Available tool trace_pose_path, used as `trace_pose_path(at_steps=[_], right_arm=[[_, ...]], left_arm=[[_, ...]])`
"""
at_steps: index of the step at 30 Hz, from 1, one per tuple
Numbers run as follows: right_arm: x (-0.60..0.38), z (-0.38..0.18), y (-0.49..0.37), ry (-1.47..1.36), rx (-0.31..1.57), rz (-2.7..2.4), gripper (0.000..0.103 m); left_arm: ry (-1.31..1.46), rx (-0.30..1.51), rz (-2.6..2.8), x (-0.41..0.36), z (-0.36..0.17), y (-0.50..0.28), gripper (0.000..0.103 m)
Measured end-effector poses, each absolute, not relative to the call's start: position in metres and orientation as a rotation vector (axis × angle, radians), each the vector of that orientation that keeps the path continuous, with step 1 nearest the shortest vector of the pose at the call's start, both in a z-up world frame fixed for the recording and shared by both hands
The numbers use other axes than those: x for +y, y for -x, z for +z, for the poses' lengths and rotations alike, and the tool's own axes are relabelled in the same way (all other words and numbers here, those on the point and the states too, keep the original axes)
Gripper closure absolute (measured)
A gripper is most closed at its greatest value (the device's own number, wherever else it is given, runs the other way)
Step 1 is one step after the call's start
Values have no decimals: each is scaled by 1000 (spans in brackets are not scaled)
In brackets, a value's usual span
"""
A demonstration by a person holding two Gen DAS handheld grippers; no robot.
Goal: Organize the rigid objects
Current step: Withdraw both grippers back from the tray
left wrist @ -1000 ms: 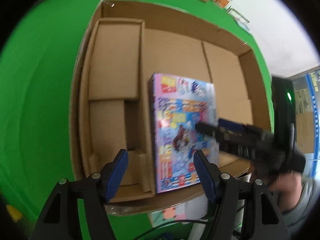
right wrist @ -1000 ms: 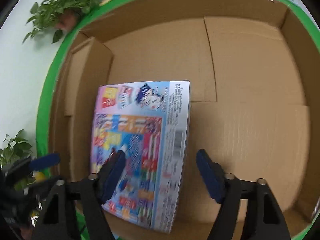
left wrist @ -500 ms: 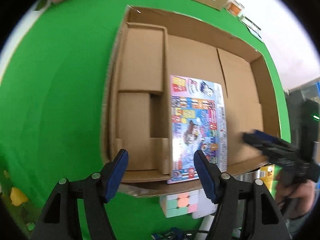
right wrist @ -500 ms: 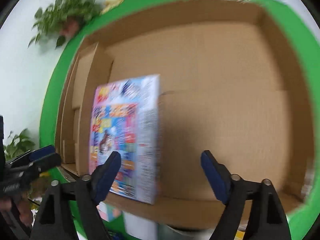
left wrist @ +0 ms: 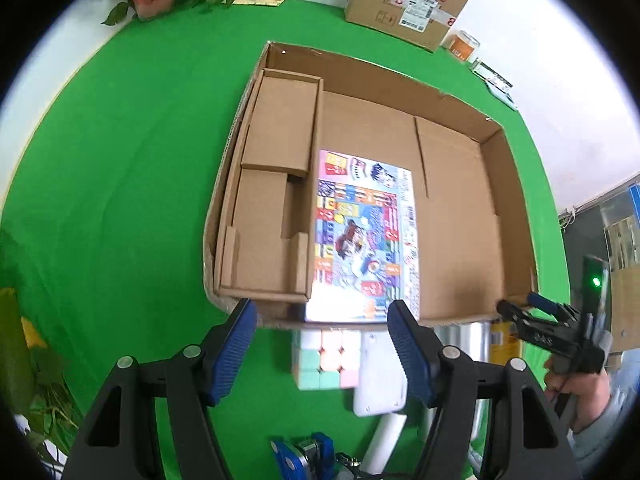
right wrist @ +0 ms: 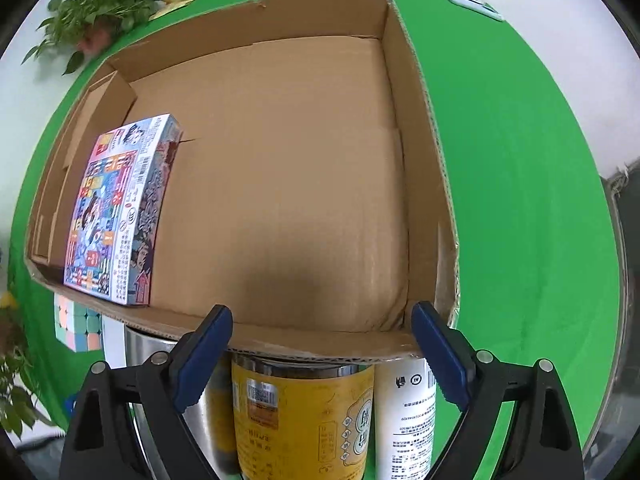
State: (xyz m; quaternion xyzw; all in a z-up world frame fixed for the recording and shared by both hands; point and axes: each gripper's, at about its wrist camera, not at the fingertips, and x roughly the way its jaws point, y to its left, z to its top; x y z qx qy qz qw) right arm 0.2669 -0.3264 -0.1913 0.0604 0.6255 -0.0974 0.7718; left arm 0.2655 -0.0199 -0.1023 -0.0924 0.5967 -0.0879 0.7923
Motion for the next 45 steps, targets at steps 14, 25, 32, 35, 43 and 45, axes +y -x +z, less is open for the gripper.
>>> trace_pose_path(at_steps=[14,25,32,35,43,45], right_arm=[[-305,-131,-230,-126,1210,-215,3],[-243,-58,-144,-165,1089,-175,58],[-241,-26,-116,-131,970,-258,1],[-238,-24,-107,-125,985,-224,1],[-225,-20,-58,-134,1008,-172,1],[-222,-18,-41,-144,1006,-159,1]], left_arm=[[58,1057,-149,-20,-55,-226,20],[78,1012,-385,-42,-47,-211,98],[97,913,-320,-48,-20,-182,11],[85,912,-280,-50,-15,-167,11],[63,885,-229,-61,-2,-98,11],[33,884,-216,-65,-1,-82,11]])
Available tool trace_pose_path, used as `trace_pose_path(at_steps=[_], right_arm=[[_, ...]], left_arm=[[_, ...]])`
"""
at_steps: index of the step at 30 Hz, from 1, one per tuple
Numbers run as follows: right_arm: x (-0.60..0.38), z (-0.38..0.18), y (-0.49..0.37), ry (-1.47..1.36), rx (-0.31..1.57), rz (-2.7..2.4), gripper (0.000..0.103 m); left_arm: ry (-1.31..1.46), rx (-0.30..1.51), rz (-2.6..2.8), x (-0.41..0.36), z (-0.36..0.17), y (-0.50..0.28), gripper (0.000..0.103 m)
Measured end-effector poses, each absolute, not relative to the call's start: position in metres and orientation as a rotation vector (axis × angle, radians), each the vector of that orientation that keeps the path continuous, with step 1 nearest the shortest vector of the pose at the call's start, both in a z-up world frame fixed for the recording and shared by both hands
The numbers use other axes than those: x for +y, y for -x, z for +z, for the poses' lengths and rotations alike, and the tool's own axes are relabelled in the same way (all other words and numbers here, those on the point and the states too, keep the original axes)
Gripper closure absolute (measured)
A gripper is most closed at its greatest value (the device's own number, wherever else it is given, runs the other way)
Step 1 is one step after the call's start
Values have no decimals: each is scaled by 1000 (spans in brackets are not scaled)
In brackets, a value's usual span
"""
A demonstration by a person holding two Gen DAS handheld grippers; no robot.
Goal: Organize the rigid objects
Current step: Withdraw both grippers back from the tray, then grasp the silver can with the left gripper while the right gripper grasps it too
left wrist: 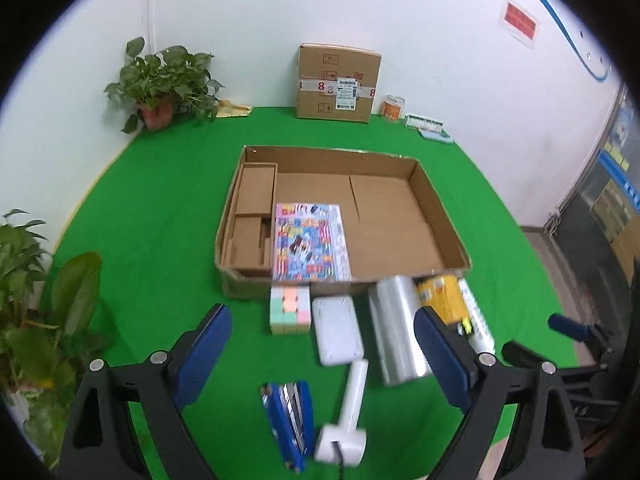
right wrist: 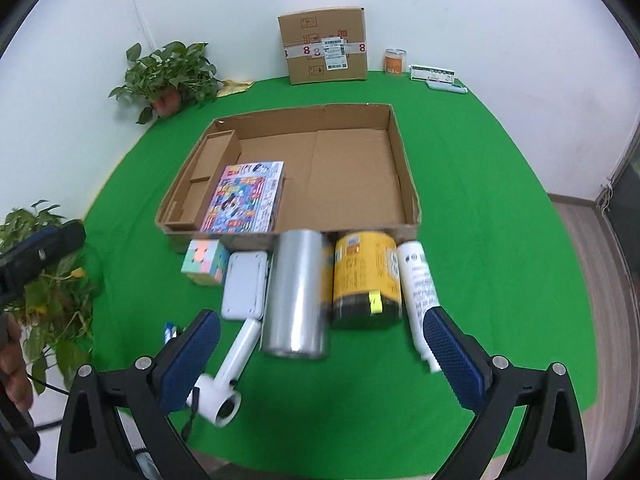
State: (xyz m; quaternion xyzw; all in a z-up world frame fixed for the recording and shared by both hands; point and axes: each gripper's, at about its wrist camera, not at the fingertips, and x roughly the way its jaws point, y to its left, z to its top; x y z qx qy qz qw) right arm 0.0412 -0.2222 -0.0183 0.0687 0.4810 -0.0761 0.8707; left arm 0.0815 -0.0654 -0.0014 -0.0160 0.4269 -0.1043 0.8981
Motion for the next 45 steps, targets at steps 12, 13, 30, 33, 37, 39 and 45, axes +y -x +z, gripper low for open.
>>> trace_pose_path(at_steps=[12,13,30,33,37,39,45], right_arm=[[-215,-18,35,-153,1001,-135,1],[-216,-18,37,-155,1000,-134,1],[-232,-42,-20,-238,1085,-117,1],[-234,-65,-41,-308,1145,-113,1],[-234,-104,-73,-374,1213,-91,1],[-233,-124,-89,-410,1239,-79,3],[-238,-179,-124,-455,1307,-159,17]], left_arm=[[36,902,-235,-86,0,-21,11],[38,904,-237,-87,0,-20,11],[94,1126,-531,-113,-47,-98,11],[110,1194,-590,-121,-68,-123,11],[175,1280,-695,-132,-99,-164,11],[211,1329,-727,-138,-115,-186,11],[263,1510,-782,-165,-179,-228,12]])
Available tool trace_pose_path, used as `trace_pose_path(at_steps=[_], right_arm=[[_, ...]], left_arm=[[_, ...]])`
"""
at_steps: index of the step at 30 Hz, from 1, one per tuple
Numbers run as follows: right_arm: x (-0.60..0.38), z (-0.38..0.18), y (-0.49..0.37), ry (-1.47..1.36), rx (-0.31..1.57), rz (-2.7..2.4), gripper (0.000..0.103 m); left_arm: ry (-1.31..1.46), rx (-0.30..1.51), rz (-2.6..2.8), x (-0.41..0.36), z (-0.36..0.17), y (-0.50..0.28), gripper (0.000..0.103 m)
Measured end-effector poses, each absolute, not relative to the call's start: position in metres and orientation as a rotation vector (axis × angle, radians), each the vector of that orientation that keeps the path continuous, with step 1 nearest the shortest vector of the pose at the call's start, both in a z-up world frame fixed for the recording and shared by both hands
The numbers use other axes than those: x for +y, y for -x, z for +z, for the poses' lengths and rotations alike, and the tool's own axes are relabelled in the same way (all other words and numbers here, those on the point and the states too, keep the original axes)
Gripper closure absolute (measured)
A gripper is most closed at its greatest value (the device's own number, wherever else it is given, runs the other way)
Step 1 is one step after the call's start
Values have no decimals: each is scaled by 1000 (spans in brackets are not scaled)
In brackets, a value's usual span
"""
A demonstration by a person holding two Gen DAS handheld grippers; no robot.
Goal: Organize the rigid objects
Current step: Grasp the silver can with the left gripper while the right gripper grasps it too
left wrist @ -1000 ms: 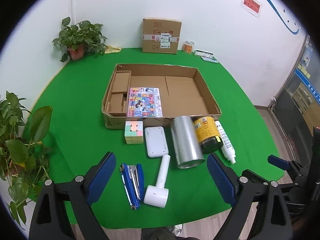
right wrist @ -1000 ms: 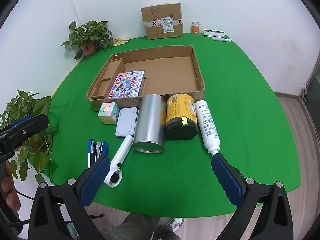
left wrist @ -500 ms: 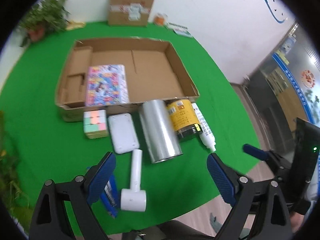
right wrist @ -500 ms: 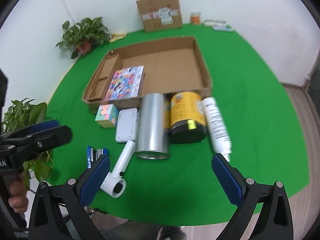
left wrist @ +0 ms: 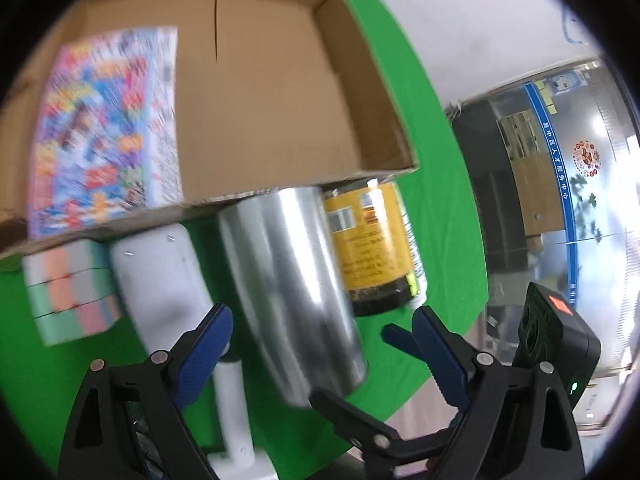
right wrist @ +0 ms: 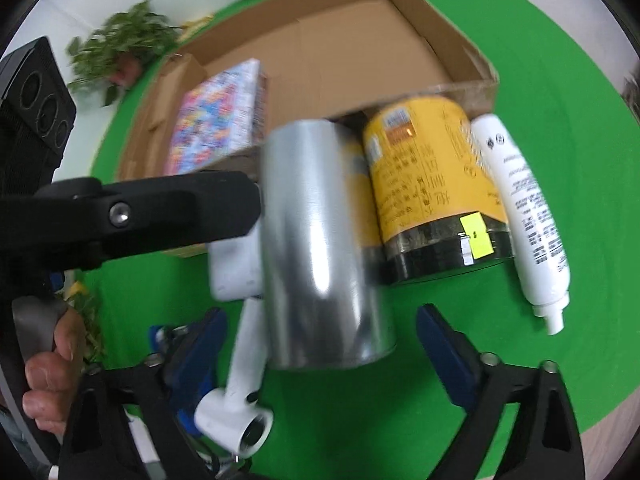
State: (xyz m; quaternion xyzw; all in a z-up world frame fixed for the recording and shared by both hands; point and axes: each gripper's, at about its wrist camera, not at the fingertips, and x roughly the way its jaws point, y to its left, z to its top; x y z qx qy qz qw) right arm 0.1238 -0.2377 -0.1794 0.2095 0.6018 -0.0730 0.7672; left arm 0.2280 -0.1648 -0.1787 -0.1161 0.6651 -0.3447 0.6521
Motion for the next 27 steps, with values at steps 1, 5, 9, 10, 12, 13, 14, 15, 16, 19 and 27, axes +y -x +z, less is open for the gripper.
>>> trace_pose_path(at_steps=[1,5,9,10,12,13,14,15,16,19,27], right_arm=[[-240,-186,-127,-469,1310,-165,26],[-242,-196,-130,-492,1286,-143,32],[-241,-198,-122,-514,1285,-129,32],[-240,-197,-120,-520,1292,-126,32],[-238,-199,-115,-522,1306,-117,32],[-237,-200,-113,-524,1309,-115,31],[-238,-202,-108,-537,1314,-113,30],[-238,-205,-108,-553,1323,-112,28],[-239,-209,-108,-569,1333,-110,26],[-237,-216,-116,-576,1364,-107,24],[-228,-187,-125,-585,1312,-58,25]], left_arm=[[288,1551,-794,-168,-190,-230,16],[326,1658,-782,-173,-217,-235,21],[343,1697,-785,-174,-223,-226,21],[319,1707,-788,-177,-225,-221,22],[272,1726,-795,-182,-227,-213,22],[275,1731,-800,-183,-227,-208,23],[281,1739,-806,-183,-227,-204,23],[285,1743,-810,-183,-229,-202,23],[293,1748,-812,-184,-230,-201,23],[298,1754,-803,-187,-232,-201,24],[196,1657,-809,-191,-176,-213,24]])
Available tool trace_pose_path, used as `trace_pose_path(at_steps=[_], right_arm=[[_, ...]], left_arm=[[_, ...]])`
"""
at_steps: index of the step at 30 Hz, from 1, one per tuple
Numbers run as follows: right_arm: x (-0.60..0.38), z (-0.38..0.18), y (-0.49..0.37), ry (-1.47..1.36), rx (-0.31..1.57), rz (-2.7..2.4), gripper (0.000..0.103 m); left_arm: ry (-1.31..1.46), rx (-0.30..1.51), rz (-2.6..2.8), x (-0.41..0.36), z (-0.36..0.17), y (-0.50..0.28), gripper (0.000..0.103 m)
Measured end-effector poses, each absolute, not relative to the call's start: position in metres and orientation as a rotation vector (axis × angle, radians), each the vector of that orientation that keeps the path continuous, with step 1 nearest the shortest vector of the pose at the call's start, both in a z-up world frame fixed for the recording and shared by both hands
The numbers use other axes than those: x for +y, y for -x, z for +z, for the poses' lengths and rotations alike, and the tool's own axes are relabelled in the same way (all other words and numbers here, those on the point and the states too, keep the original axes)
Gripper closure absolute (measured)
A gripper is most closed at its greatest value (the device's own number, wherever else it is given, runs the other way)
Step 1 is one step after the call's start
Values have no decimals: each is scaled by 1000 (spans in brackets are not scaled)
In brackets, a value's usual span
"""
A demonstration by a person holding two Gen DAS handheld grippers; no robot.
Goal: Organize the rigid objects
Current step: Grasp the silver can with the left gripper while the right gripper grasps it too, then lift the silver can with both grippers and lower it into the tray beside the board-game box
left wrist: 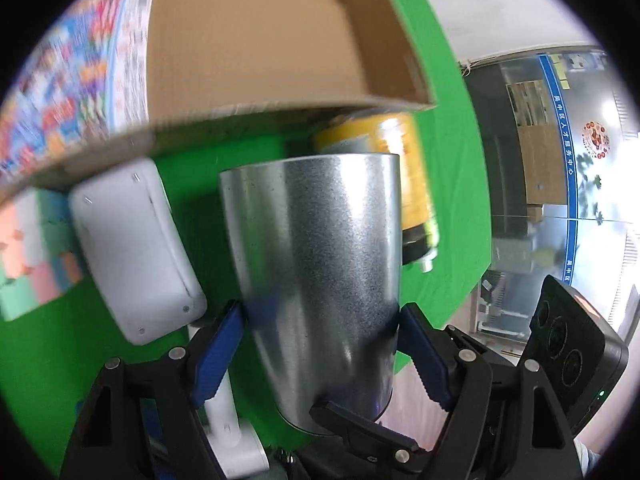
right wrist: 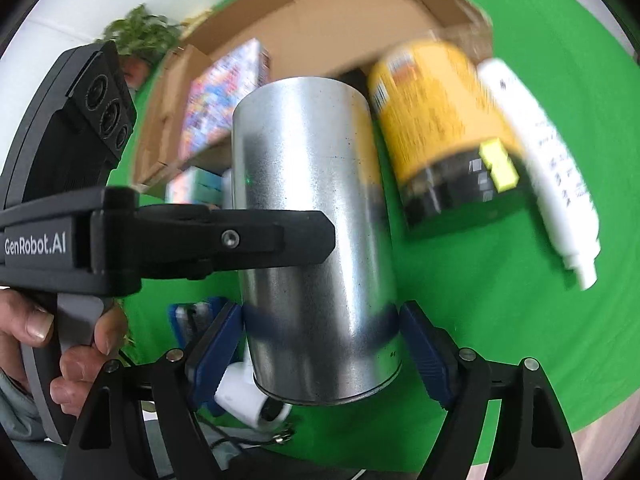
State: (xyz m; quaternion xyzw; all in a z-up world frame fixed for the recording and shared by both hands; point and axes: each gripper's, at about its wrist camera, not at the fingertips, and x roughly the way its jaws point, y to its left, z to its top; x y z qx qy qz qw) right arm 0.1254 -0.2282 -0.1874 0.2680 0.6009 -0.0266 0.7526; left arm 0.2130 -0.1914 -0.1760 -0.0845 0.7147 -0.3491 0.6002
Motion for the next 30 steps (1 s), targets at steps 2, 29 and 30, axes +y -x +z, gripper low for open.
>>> trace_pose_path(at_steps=[2,29,30], right_arm=[[-226,-169,-129,-572,1284,-45,25],[-274,-13,-159,-475,1046,-185,25],[-273,-10,-162,-469,1049,-175,25]], left_arm=[[175,1617,-813,-193,-154,-212,24],[156,1274,-958,-237,-30,-279,25],[164,1272,-947,-235,-31,-283,25]])
